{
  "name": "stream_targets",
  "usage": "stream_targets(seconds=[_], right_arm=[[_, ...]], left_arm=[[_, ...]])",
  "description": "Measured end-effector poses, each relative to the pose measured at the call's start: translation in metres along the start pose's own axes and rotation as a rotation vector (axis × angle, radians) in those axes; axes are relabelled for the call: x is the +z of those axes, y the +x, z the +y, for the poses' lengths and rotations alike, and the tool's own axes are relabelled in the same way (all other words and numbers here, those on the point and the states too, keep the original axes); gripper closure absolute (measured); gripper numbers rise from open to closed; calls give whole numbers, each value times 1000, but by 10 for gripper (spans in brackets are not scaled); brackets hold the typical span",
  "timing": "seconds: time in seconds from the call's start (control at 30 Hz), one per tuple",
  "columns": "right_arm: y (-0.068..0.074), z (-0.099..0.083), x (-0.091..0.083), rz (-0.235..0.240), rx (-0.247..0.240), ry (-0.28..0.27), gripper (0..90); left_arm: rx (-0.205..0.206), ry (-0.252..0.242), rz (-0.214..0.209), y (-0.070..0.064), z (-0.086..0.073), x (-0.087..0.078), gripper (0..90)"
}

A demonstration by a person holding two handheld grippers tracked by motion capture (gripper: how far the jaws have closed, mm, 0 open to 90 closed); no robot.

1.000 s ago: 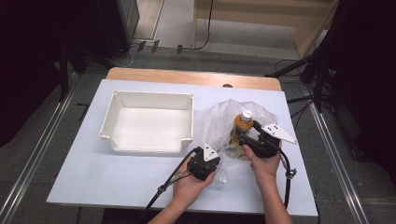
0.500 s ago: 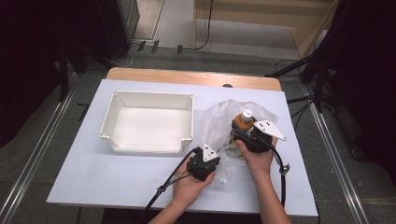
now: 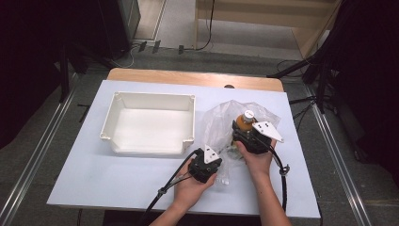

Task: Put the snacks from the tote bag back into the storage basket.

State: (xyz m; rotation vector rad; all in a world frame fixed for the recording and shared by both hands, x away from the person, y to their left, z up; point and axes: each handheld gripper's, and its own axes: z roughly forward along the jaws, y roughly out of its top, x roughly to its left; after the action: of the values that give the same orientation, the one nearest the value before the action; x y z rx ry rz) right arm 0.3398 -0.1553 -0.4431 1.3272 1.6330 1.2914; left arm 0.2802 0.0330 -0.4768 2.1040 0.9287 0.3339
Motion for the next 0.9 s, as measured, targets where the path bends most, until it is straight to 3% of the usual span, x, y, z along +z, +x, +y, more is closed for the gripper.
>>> stream_targets(seconds=[0.13,0.57,0.9], right_arm=[[0,0,0,1,19,2,302],[-1,3,-5,23,0,21,312],[-6,31,-20,29,28,-1,313]], left_arm=[[0,-1,1,0,0,0,900],[-2,0,3,0,0,0,900],[-5,-1,9,0,0,1,900]])
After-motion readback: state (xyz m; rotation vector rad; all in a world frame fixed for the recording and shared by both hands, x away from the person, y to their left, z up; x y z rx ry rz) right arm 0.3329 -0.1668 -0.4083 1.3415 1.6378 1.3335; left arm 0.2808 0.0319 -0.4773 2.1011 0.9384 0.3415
